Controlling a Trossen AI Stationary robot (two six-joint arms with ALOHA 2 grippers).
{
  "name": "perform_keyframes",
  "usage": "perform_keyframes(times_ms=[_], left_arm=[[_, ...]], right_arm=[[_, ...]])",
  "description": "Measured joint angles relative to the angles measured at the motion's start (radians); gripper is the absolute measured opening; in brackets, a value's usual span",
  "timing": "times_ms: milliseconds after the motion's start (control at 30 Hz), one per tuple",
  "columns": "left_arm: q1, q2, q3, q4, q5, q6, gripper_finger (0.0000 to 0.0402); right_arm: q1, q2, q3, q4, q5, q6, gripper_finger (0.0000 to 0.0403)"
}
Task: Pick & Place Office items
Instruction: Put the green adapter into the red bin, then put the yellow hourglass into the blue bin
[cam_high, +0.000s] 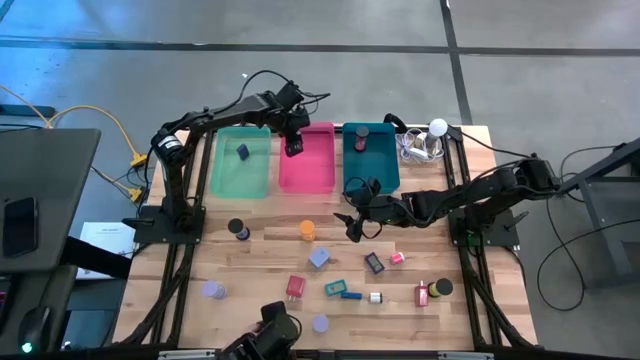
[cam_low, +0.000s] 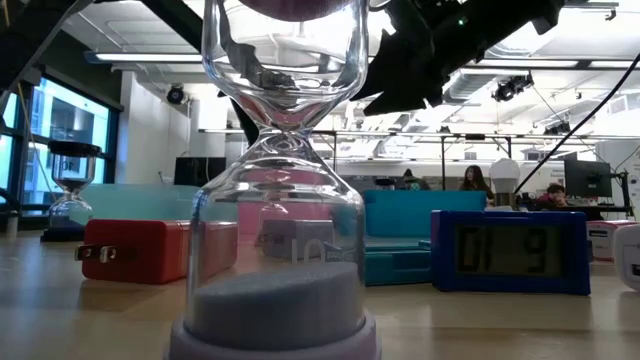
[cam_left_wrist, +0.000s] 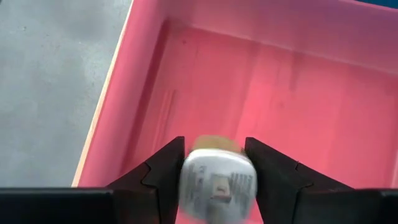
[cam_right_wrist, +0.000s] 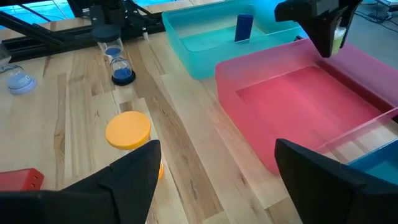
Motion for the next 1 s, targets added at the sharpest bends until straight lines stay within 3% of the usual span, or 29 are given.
perform_keyframes(times_ms=[267, 400, 600, 800, 1000], left_arm=[[-0.001, 0.0, -0.001, 0.005, -0.019, -0.011, 0.0232], [-0.015, -0.001, -0.001, 0.015, -0.097, -0.018, 0.0257], [-0.07, -0.06, -0.002, -0.008, -0.29, 0.001, 0.0262], [-0.16, -0.199, -0.002, -0.183, -0.322, -0.002, 0.0262], [-0.264, -0.34, -0.002, -0.435, -0.292, -0.196, 0.0262]], right_arm=[[0.0, 0.0, 0.0, 0.0, 0.0, 0.0, 0.0303], [0.0, 0.0, 0.0, 0.0, 0.0, 0.0, 0.0303], [0.0, 0.0, 0.0, 0.002, 0.0, -0.003, 0.0303], [0.0, 0.0, 0.0, 0.0, 0.0, -0.003, 0.0303], [0.017, 0.0, 0.0, -0.001, -0.09, -0.025, 0.0303]])
